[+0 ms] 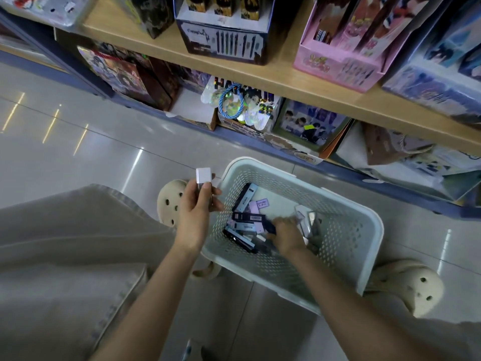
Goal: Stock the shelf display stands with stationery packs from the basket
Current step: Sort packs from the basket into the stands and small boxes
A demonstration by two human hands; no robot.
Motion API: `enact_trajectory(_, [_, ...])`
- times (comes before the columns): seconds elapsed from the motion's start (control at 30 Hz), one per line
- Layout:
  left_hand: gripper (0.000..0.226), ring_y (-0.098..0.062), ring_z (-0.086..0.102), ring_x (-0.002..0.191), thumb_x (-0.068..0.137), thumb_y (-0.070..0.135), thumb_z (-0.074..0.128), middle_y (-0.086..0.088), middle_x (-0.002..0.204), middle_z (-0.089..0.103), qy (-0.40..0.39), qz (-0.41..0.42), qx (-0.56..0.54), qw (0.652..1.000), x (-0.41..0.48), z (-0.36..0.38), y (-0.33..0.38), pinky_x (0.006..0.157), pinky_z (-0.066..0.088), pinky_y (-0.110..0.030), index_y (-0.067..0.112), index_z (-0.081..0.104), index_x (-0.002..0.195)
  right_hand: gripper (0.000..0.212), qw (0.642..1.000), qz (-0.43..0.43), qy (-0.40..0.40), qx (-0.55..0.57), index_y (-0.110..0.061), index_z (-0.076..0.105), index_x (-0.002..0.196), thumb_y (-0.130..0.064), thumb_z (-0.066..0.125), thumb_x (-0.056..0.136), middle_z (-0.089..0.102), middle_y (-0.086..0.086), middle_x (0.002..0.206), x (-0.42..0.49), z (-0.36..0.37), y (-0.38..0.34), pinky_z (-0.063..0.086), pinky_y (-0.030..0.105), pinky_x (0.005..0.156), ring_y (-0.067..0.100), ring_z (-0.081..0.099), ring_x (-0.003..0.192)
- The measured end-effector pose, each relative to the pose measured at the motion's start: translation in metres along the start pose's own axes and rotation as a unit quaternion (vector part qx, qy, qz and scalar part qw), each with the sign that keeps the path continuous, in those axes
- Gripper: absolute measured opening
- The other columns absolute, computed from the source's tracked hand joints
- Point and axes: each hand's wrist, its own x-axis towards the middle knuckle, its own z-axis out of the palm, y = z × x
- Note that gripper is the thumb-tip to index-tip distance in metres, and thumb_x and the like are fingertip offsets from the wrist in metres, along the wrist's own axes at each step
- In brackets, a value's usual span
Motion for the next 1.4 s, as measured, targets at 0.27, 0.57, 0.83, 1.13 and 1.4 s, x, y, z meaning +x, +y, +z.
enact_trajectory(0.27, [0.018, -0.008, 0.052, 0.059, 0.102, 0.014, 0.040, -0.007, 0.079, 0.055, 0.064, -0.005, -0.020, 0.998, 0.002, -0.002, -0.006, 0.060, 0.049, -0.019, 0.004, 0.054, 0.097, 0.030, 0.975, -0.055, 0.157, 0.147, 0.003, 0.055, 0.112, -0.021, 0.041, 0.101, 0.053, 0.017, 0.109, -0.003, -0.022, -0.022, 0.032, 0.030, 0.073, 0.030, 0.051, 0.098])
enact_trajectory(0.57, [0.025, -0.009, 0.052, 0.056, 0.102, 0.016, 0.040, -0.009, 0.075, 0.054, 0.065, 0.003, 0.012, 0.998, 0.000, -0.006, -0.005, 0.062, 0.045, -0.022, -0.001, 0.054, 0.090, 0.057, 0.982, -0.010, 0.011, 0.190, -0.001, 0.048, 0.125, -0.024, 0.075, 0.080, 0.049, 0.015, 0.124, 0.018, 0.001, -0.042, 0.037, 0.029, 0.096, 0.029, 0.045, 0.116])
enact_trajectory(0.83, [0.023, -0.008, 0.054, 0.057, 0.101, 0.015, 0.042, 0.008, 0.061, 0.059, 0.053, -0.003, 0.015, 0.998, -0.004, -0.004, -0.004, 0.075, 0.047, -0.042, 0.010, 0.056, 0.085, 0.059, 0.995, -0.068, -0.050, 0.054, -0.006, 0.047, 0.135, -0.023, 0.071, 0.084, 0.043, 0.013, 0.134, 0.015, 0.007, -0.041, 0.036, 0.034, 0.103, 0.030, 0.042, 0.122])
enact_trajectory(1.13, [0.024, -0.008, 0.048, 0.053, 0.101, 0.016, 0.041, 0.008, 0.066, 0.057, 0.023, -0.007, 0.037, 0.999, -0.010, -0.005, -0.003, 0.061, 0.045, -0.024, -0.003, 0.055, 0.096, 0.039, 0.997, -0.056, -0.009, -0.048, -0.006, 0.046, 0.132, -0.028, 0.047, 0.099, 0.049, 0.014, 0.134, 0.008, -0.007, -0.022, 0.037, 0.034, 0.097, 0.029, 0.045, 0.123])
enact_trajectory(1.4, [0.017, -0.016, 0.063, 0.064, 0.103, 0.011, 0.033, -0.010, 0.084, 0.064, -0.078, -0.145, 0.013, 0.986, -0.025, 0.009, -0.014, 0.062, 0.056, -0.021, 0.016, 0.047, 0.096, 0.022, 0.984, -0.040, -0.033, 0.172, -0.010, 0.040, 0.101, -0.032, 0.037, 0.102, 0.058, 0.005, 0.080, -0.032, -0.053, -0.036, 0.046, 0.035, 0.066, 0.020, 0.059, 0.073])
